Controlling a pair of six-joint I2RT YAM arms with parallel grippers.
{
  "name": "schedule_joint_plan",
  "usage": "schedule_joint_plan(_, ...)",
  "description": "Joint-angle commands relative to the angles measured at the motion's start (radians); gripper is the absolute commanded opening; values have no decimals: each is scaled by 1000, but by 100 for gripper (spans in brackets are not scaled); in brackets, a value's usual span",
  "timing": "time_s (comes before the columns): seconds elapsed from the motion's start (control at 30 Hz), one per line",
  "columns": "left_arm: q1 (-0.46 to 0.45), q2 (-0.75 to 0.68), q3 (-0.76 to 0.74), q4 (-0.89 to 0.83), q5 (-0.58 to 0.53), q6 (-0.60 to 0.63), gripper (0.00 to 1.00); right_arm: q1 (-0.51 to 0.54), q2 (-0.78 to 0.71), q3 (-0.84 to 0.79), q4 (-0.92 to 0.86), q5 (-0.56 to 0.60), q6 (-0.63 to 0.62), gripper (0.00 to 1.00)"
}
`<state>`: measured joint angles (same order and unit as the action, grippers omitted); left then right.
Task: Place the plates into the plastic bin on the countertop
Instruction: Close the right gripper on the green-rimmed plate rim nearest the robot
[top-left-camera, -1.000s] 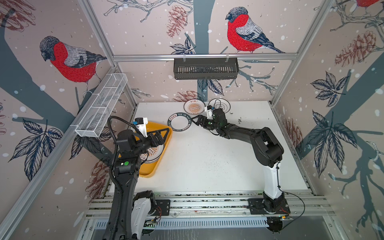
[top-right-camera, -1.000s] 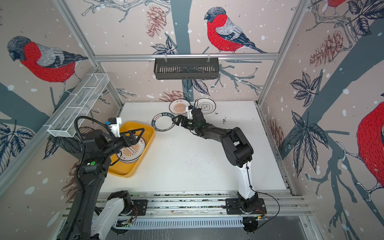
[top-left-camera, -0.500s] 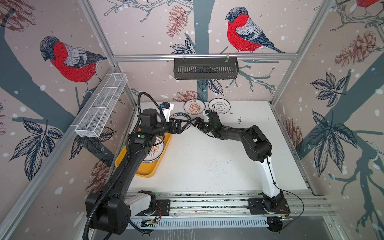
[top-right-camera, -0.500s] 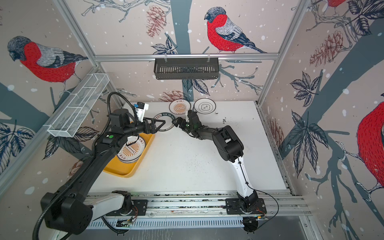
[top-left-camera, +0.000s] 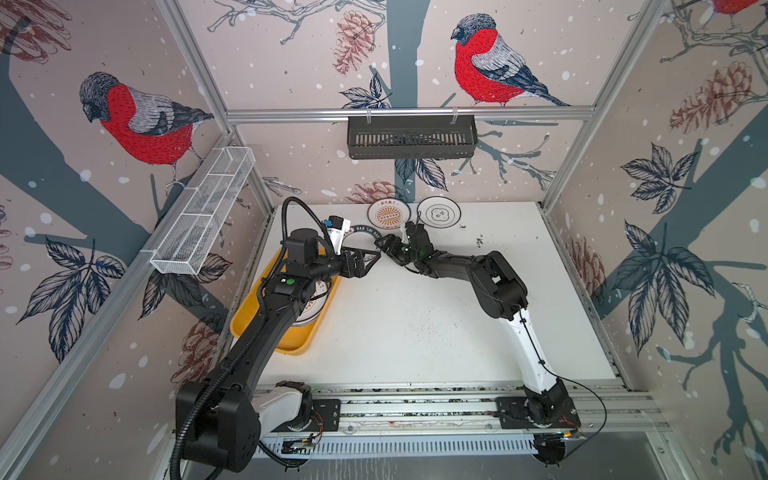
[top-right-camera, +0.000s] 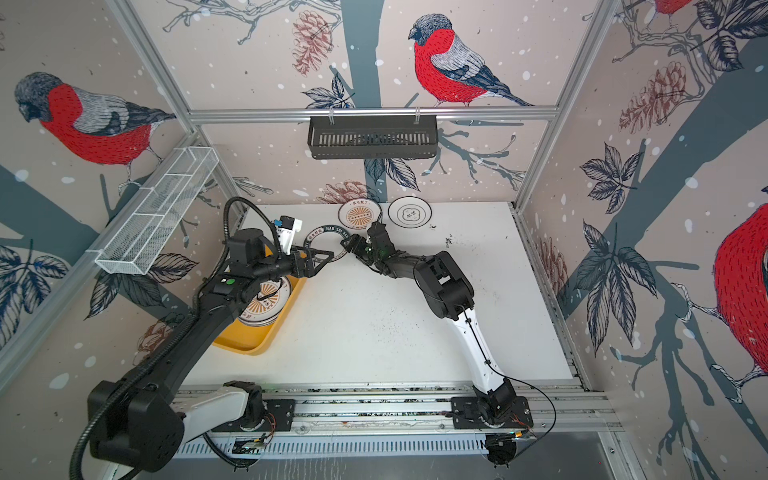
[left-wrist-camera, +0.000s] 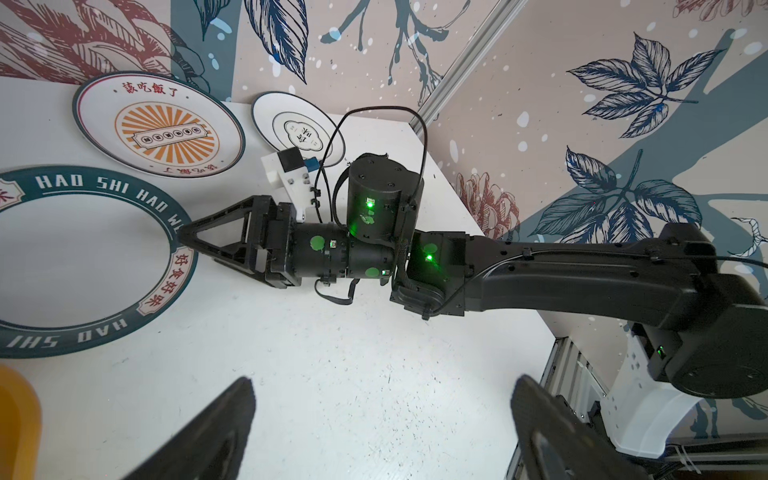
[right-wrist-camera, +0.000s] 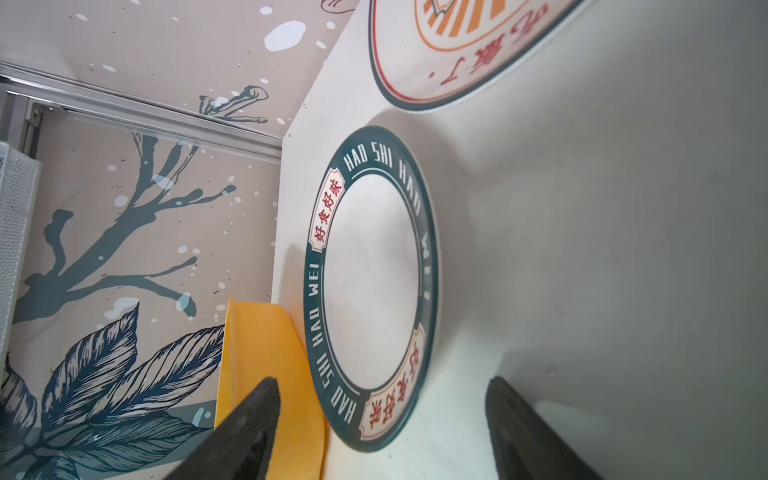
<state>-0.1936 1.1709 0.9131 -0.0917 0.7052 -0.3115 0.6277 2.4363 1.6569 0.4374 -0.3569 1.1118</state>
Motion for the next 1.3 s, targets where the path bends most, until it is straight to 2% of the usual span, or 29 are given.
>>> schedule_joint_plan(0.0,-1,-1,-1,49,14,-4,96,3,23,22,-34,27,56,77)
schedule_joint_plan(0.33,-1,32,0,34,0,-8,96,17,88,50,-6,-30,141,72)
schedule_joint_plan(0.53,-1,37,1,26,-16,-5,96,20,92,63,-67,-14,142,59)
schedule_joint_plan(0.7,-1,36,2,21,-26,-3,96,20,96,41,-39,-11,180,35)
schedule_joint_plan(0.87,-1,40,4,16,-31,-2,96,18,99,38,-26,-10,199,30)
schedule_joint_plan(1.07,0,44,4,15,-29,-1,96,16,95,22,-12,-10,216,16)
schedule_joint_plan(1.27,0,44,4,17,-29,-3,96,15,95,15,-5,-16,227,9)
